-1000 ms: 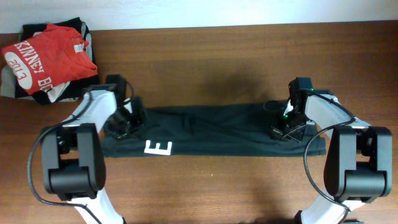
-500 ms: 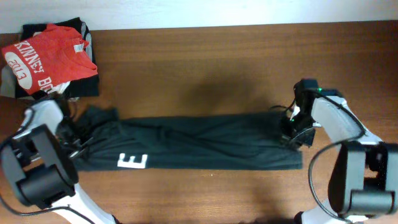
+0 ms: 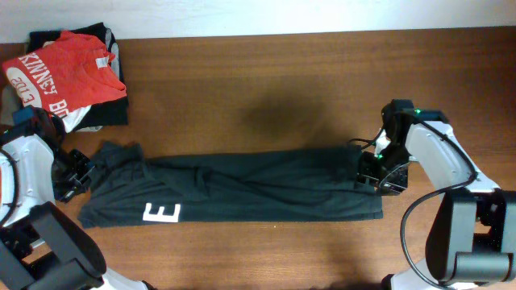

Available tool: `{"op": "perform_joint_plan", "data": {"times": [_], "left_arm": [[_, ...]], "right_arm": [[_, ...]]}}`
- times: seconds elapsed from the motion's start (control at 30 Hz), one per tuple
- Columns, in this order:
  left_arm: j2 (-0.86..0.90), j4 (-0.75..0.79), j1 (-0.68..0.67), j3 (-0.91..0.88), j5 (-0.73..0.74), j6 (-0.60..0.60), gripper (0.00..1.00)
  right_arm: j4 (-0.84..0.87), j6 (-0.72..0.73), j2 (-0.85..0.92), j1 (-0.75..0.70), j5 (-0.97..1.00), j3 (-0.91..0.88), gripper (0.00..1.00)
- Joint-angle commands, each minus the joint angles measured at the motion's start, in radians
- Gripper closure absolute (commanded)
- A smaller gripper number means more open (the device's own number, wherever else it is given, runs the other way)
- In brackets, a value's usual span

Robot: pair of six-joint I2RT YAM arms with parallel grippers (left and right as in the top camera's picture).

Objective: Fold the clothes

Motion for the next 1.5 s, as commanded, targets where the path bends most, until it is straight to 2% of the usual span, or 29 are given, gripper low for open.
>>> {"op": "perform_joint_plan", "data": {"times": [0.0,0.13,0.33,0.37,0.4,0.47,0.5,0.53,0.6,0.63,0.7,0.77,0.8,0.83,0.87,0.93,1.07,1.17,1.2,1.47], "left_arm": [[-0.005,-0.010,-0.003,0.009,0.015,0.019,0.99],[-0.005,-0.011,-0.003,0.009,0.046,0.020,0.99],[-0.005,-0.011,-0.003,0.009,0.046,0.020,0.99],[-0.005,-0.011,-0.003,0.009,0.046,0.020,0.99],[-0.005,-0.011,-0.003,0.009,0.046,0.020,0.99],[-0.005,-0.011,-0.003,0.009,0.046,0.020,0.99],[-0.005,-0.012,-0.003,0.009,0.046,0.020,0.99],[-0.005,-0.012,-0.003,0.009,0.046,0.020,0.99],[-0.005,-0.011,-0.003,0.009,0.051,0.020,0.99],[-0.005,-0.012,-0.003,0.009,0.056,0.020,0.99],[-0.005,-0.012,-0.003,0.009,0.057,0.022,0.99],[-0.005,-0.012,-0.003,0.009,0.058,0.032,0.99],[-0.005,-0.011,-0.005,0.009,0.058,0.031,0.99],[-0.005,-0.011,-0.008,0.009,0.058,0.031,0.99],[-0.005,-0.010,-0.016,0.009,0.058,0.031,0.99],[-0.005,-0.006,-0.035,0.009,0.057,0.035,0.99],[-0.005,-0.003,-0.052,0.009,0.057,0.039,0.99],[-0.005,-0.004,-0.052,0.009,0.057,0.039,0.99],[-0.005,-0.004,-0.052,0.009,0.057,0.039,0.99],[-0.005,0.001,-0.052,0.009,0.057,0.039,0.99]], "right_arm": [[0.057,-0.005,-0.013,0.016,-0.015,-0.054,0.44],[0.100,0.047,-0.011,0.016,0.023,-0.124,0.42],[0.111,0.058,-0.007,0.016,0.050,-0.135,0.47],[0.114,0.058,-0.006,0.016,0.052,-0.139,0.51],[0.117,0.058,-0.002,0.016,0.058,-0.141,0.66],[0.129,0.059,0.005,0.016,0.057,-0.144,0.81],[0.129,0.058,0.005,0.017,0.058,-0.145,0.80],[0.128,0.058,0.005,0.017,0.076,-0.144,0.50],[0.127,0.074,0.005,0.013,0.155,-0.140,0.22],[0.106,0.073,0.005,-0.011,0.154,-0.115,0.14],[0.079,0.057,0.005,-0.087,0.148,-0.070,0.12],[0.072,0.017,0.006,-0.156,0.061,-0.076,0.12],[0.074,-0.014,0.006,-0.173,0.008,-0.086,0.14],[0.084,-0.018,0.006,-0.174,-0.021,-0.104,0.26],[0.086,-0.018,0.006,-0.169,-0.023,-0.116,0.31],[0.127,-0.018,0.006,-0.143,-0.024,-0.169,0.34],[0.167,-0.016,0.006,-0.134,-0.031,-0.199,0.63],[0.179,-0.013,0.006,-0.134,-0.032,-0.199,0.91],[0.183,-0.005,0.006,-0.134,-0.031,-0.198,0.95],[0.212,0.062,0.006,-0.135,-0.056,-0.107,0.96]]}}
